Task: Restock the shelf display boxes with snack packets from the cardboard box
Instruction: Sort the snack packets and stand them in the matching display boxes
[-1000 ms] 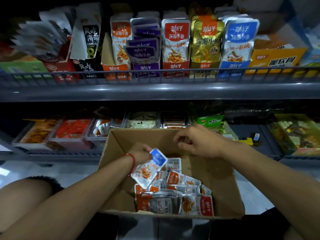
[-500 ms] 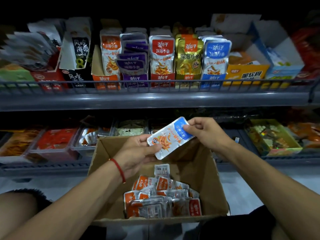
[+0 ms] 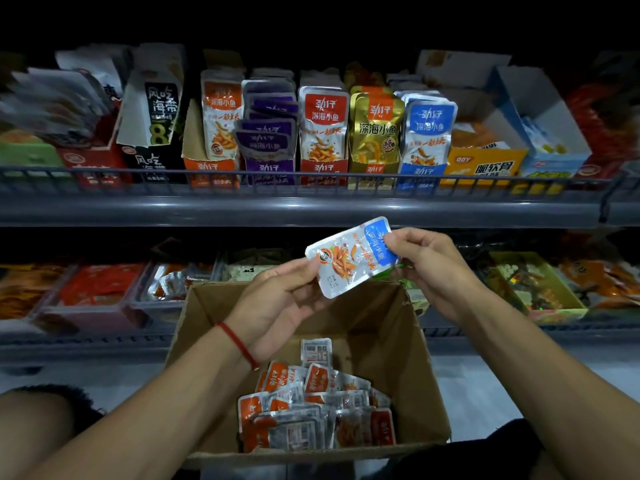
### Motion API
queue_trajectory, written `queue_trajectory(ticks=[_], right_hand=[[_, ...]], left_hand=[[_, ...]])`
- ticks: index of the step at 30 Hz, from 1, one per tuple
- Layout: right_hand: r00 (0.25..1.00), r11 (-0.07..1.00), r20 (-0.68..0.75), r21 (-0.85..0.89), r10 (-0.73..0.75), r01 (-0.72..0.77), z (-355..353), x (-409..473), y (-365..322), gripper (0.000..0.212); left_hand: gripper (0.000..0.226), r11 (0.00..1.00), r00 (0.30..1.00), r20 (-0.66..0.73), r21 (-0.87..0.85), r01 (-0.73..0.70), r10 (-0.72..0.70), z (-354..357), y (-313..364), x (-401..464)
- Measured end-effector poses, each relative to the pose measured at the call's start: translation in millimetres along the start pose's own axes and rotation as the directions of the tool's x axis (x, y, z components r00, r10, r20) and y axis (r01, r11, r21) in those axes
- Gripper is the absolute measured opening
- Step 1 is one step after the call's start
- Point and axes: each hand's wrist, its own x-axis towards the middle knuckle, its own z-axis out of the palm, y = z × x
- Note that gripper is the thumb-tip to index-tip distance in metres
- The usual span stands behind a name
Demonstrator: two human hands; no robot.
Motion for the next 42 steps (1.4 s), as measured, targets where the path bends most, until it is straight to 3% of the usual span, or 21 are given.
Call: queue_trajectory(ticks=[4,9,11,14,17,25,28,33,39,42], right_hand=[[0.996,0.997,-0.048,-0.031,-0.076,0.075,-11.1,-2.2,-6.8,0.014],[0.946,0.959,-0.197,-0.169,-0.257,0.226,-42.3,-6.5,-23.3,0.009],[0.889,0.905,-0.255,-0.301,-0.379,0.3,-60.4,-5.7,-41.1,0.01],[0.734,0.76,-0.3,-0.484,-0.61,0.434,-82.6,0.9,-83.0,0.008],[0.589,0.58,-0.246,-0.655,-0.77,0.484,-93.9,13.8,-121.9,0.019],[0.576,0.404,-0.09,-0.799,-0.812,0.445,-85.8,50.6,-139.9,0.028],[0.608,0.351,-0.029,-0.838,-0.793,0.418,-78.9,58.9,-142.0,0.028],[0.649,0.1,0.141,-0.942,-0.747,0.319,-67.1,71.5,-135.6,0.027],[0.493,0.078,0.081,-0.953,-0.866,0.294,-61.2,59.9,-111.3,0.036],[0.425,0.074,0.101,-0.924,-0.9,0.375,-50.6,40.7,-93.1,0.03]], left_hand=[[0.031,0.996,0.999,0.018,0.078,-0.045,0.044,0.2,-0.5,-0.9],[0.036,0.986,0.997,-0.021,0.157,-0.064,0.068,-1.7,1.1,-0.6],[0.027,0.98,0.997,-0.036,0.19,-0.059,0.067,-2.4,1.9,-0.4],[0.021,0.972,0.997,-0.041,0.229,-0.059,0.07,-1.3,1.1,-0.4],[0.021,0.964,0.996,-0.044,0.257,-0.064,0.078,1.7,1.2,-0.5],[0.023,0.954,0.996,-0.031,0.291,-0.076,0.088,-4.3,2.9,-1.0],[0.022,0.955,0.995,-0.034,0.286,-0.077,0.091,-6.8,3.9,-0.5],[0.023,0.954,0.995,-0.035,0.289,-0.074,0.088,-8.3,5.8,0.0],[0.019,0.927,0.992,-0.1,0.374,-0.032,0.075,-13.4,1.8,2.5],[0.018,0.882,0.985,-0.167,0.468,0.048,0.035,-21.7,-6.9,8.5]])
